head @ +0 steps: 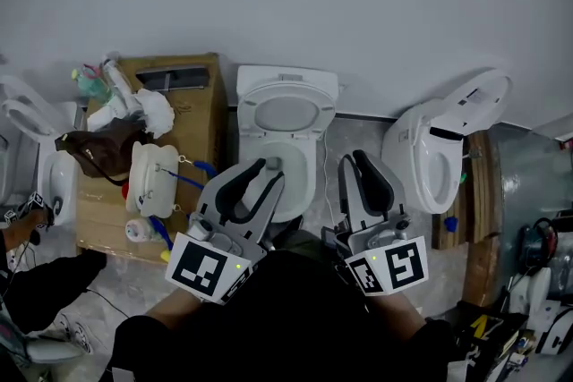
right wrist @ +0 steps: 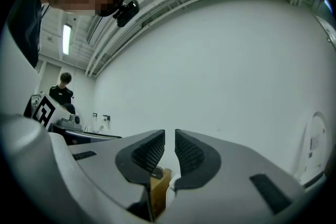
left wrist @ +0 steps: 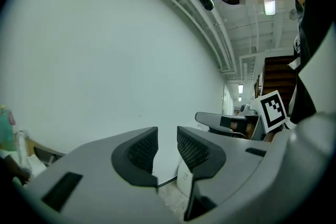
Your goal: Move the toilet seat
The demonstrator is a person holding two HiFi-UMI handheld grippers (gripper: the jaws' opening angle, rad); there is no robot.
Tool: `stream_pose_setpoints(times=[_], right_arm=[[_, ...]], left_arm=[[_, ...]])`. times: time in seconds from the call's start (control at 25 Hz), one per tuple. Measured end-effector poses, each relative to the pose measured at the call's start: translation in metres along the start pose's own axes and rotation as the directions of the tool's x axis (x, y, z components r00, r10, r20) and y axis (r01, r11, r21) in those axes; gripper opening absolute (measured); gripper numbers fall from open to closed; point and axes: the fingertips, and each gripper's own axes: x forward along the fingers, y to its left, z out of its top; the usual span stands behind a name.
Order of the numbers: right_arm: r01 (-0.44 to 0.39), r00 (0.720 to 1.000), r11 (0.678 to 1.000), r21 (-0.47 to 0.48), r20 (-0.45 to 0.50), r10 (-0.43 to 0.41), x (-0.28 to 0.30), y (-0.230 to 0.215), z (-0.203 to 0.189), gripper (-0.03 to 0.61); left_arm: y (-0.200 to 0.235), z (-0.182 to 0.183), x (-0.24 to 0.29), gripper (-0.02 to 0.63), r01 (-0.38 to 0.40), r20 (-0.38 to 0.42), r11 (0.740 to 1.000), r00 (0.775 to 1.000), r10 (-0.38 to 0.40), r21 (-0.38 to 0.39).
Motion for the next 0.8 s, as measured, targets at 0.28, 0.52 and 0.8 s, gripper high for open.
stream_pose_setpoints(times=[0.28, 0.52, 0.8], right_arm=[[-0.048, 0.999, 0.999, 0.019, -0.016, 0.048, -0.012, 0.010, -0.010, 0.074], [-0.069, 0.997, 0.997, 0.031, -0.029, 0.070, -0.015, -0.005, -0.013, 0.072], [-0.086, 0.996, 0.994, 0.059, -0.031, 0.088, -0.019, -0.025, -0.018, 0.069]], left_arm=[[-0.021, 0.010, 0.007, 0.089, -0.020, 0.030, 1.000, 0.999, 0.020, 0.001], [-0.032, 0.001, 0.023, 0.089, -0.008, -0.004, 1.000, 1.000, 0.008, -0.020], [-0.037, 0.001, 0.036, 0.089, -0.042, 0.000, 0.999, 0.999, 0.042, -0.025]])
